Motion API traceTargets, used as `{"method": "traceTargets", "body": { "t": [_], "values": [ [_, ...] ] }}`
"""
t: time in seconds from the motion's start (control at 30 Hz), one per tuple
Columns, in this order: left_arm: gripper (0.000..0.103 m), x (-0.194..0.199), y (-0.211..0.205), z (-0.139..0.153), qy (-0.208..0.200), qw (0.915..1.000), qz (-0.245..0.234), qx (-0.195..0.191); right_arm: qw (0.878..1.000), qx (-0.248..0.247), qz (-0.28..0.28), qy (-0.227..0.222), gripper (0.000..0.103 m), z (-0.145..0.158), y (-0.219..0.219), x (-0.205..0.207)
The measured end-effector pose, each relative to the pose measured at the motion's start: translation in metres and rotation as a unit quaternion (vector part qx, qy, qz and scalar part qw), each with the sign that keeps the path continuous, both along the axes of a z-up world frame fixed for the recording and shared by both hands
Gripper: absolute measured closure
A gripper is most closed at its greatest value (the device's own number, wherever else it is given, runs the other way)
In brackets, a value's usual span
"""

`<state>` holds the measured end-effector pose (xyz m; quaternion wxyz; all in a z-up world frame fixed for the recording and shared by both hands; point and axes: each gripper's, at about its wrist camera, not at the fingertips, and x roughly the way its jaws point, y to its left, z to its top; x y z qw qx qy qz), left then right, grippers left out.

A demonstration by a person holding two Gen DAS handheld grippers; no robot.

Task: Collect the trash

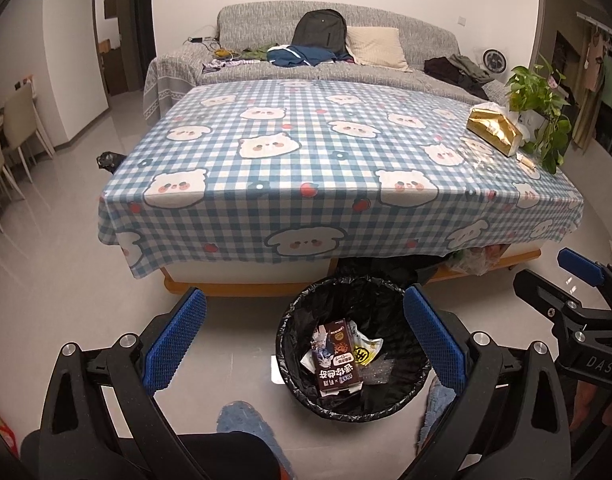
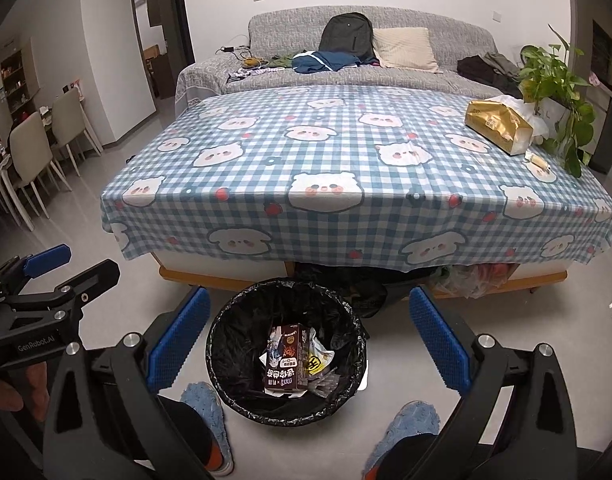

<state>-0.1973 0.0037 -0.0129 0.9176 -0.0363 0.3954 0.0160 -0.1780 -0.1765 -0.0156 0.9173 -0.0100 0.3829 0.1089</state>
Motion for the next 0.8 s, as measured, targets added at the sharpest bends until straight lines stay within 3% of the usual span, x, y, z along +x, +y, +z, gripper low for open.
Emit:
{"method": "traceTargets", "body": {
  "t": [0.8],
  "values": [
    [0.006, 0.0039, -0.0005, -0.0060, 0.005, 1.0000, 0.000, 0.000, 1.000, -0.005, -0.010, 0.002, 0.007, -0.0041, -0.0065, 0.0071]
  ]
}}
